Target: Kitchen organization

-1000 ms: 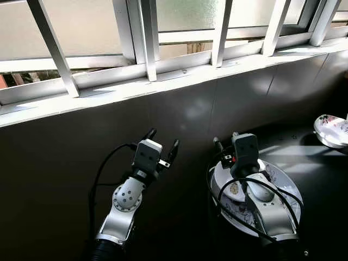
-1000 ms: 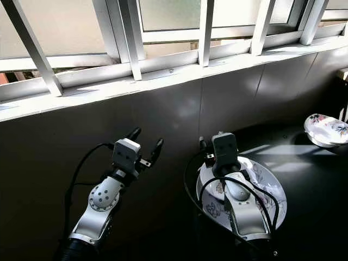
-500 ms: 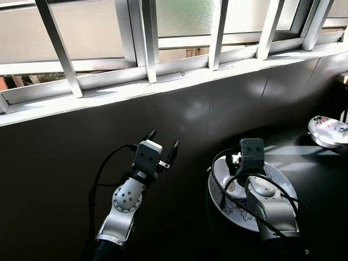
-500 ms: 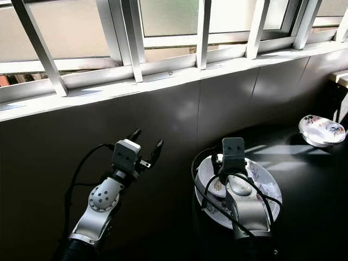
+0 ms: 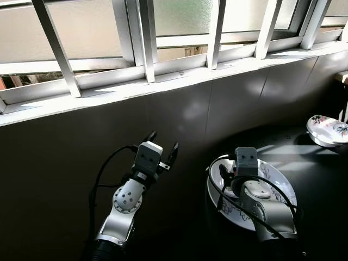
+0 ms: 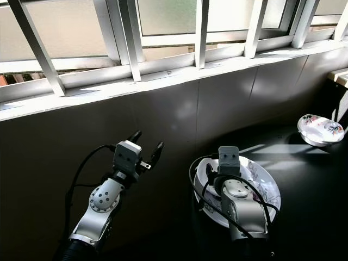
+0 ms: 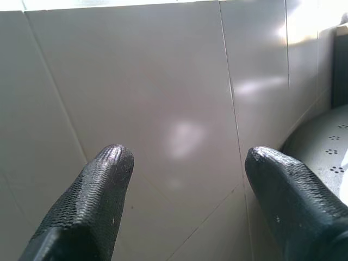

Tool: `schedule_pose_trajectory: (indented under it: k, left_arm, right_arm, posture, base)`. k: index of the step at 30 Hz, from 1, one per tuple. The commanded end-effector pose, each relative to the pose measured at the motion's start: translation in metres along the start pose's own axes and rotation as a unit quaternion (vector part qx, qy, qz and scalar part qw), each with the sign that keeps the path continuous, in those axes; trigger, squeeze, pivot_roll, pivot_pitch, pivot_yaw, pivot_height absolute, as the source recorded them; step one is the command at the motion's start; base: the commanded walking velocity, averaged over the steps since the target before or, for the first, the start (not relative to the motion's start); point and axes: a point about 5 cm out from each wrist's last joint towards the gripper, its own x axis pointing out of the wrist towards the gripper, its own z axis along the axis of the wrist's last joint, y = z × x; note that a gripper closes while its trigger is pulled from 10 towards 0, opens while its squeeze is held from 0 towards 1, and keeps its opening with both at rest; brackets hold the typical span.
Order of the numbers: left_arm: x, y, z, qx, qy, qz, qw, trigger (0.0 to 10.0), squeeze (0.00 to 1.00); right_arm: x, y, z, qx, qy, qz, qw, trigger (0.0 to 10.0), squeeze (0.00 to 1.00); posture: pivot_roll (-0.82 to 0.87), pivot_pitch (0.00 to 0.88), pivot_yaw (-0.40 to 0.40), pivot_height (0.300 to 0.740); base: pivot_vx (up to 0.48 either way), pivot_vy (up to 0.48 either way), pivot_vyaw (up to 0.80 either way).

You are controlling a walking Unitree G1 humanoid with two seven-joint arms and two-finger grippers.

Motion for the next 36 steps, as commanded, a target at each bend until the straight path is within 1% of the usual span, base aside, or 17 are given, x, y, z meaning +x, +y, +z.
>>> schedule_pose_trajectory:
  k: [1,2,6,7,8,10,11,15,20,21,23,27,29,31,32,34,36]
  left_arm:
    - [0.0,0.002,0.0,0.009,0.002,0.0,1.0,10.0,0.0]
    - [0.0,0.003,-0.001,0.01,0.003,0.001,1.0,10.0,0.0]
    - [0.0,0.003,-0.001,0.011,0.005,0.001,1.0,10.0,0.0]
    - [0.0,0.003,-0.002,0.012,0.007,0.001,1.0,10.0,0.0]
    - [0.0,0.003,-0.002,0.012,0.008,0.002,1.0,10.0,0.0]
    - [0.0,0.003,-0.002,0.012,0.008,0.002,1.0,10.0,0.0]
    - [0.0,0.003,-0.003,0.013,0.009,0.002,1.0,10.0,0.0]
    - [0.0,0.003,-0.004,0.014,0.012,0.001,1.0,10.0,0.0]
    - [0.001,0.003,-0.005,0.015,0.015,0.001,1.0,10.0,0.0]
    - [0.0,0.003,-0.005,0.015,0.015,0.001,1.0,10.0,0.0]
    - [0.0,0.003,-0.005,0.015,0.015,0.001,1.0,10.0,0.0]
    - [0.0,0.003,-0.006,0.015,0.016,0.001,1.0,10.0,0.0]
    - [0.0,0.003,-0.006,0.016,0.016,0.001,1.0,10.0,0.0]
    - [0.0,0.003,-0.006,0.015,0.016,0.001,1.0,10.0,0.0]
    - [0.0,0.003,-0.006,0.015,0.016,0.001,1.0,10.0,0.0]
    - [0.0,0.003,-0.006,0.014,0.016,0.002,1.0,10.0,0.0]
    - [0.0,0.003,-0.006,0.012,0.015,0.003,1.0,10.0,0.0]
  right_arm:
    - [0.0,0.001,-0.002,0.017,0.013,0.007,1.0,10.0,0.0]
    - [0.001,-0.001,-0.006,0.032,0.027,0.005,0.999,10.0,0.0]
    - [0.003,-0.005,-0.01,0.05,0.045,0.0,0.998,10.0,0.0]
    - [0.003,-0.007,-0.012,0.061,0.051,0.0,0.997,4.7,0.0]
    - [0.003,-0.008,-0.012,0.064,0.051,-0.001,0.997,2.3,0.0]
    - [0.003,-0.008,-0.012,0.063,0.051,-0.001,0.997,2.3,0.0]
    - [0.003,-0.009,-0.011,0.063,0.047,-0.001,0.997,0.0,0.0]
    - [0.003,-0.01,-0.008,0.056,0.038,-0.008,0.998,0.0,0.0]
    - [0.002,-0.008,-0.001,0.03,0.014,-0.009,0.999,0.0,0.0]
    - [0.001,-0.009,0.005,0.004,-0.007,-0.014,1.0,0.0,0.0]
    - [-0.001,-0.008,0.012,-0.022,-0.036,-0.019,0.999,0.0,0.0]
    - [-0.004,-0.006,0.021,-0.04,-0.065,-0.021,0.997,0.0,0.0]
    - [-0.005,-0.007,0.027,-0.053,-0.09,-0.031,0.994,0.0,0.0]
    - [-0.011,-0.002,0.043,-0.062,-0.156,-0.021,0.986,0.0,0.0]
    - [-0.011,-0.002,0.043,-0.062,-0.156,-0.021,0.986,0.0,0.0]
    - [-0.02,0.007,0.058,-0.071,-0.223,0.015,0.972,0.0,0.0]
    - [-0.024,0.011,0.064,-0.065,-0.246,0.032,0.966,0.0,0.0]
  posture:
    - [0.03,0.0,0.022,0.74]
    - [0.03,0.0,0.021,0.74]
    - [0.03,0.0,0.021,0.74]
    - [0.03,0.0,0.021,0.74]
    - [0.03,0.0,0.021,0.74]
    - [0.03,0.0,0.021,0.74]
    - [0.03,0.0,0.022,0.74]
    - [0.03,0.0,0.023,0.74]
    - [0.03,0.0,0.024,0.74]
    - [0.03,0.0,0.024,0.74]
    - [0.03,0.0,0.025,0.74]
    - [0.02,0.0,0.025,0.74]
    - [0.02,0.0,0.025,0.74]
    - [0.02,0.0,0.025,0.74]
    - [0.02,0.0,0.025,0.74]
    - [0.02,0.0,0.025,0.74]
    - [0.02,0.0,0.025,0.74]
  base:
    - [0.0,0.0,0.0]
    - [0.0,0.0,0.0]
    - [0.0,0.0,0.0]
    - [0.0,0.0,0.0]
    - [0.0,0.0,0.0]
    - [0.0,0.0,0.0]
    - [0.0,0.0,0.0]
    - [0.0,0.0,0.0]
    - [0.0,0.0,0.0]
    - [0.0,0.0,0.0]
    - [0.0,0.0,0.0]
    - [0.0,0.0,0.0]
    - [0.0,0.0,0.0]
    - [0.0,0.0,0.0]
    - [0.0,0.0,0.0]
    - [0.0,0.0,0.0]
    - [0.0,0.0,0.0]
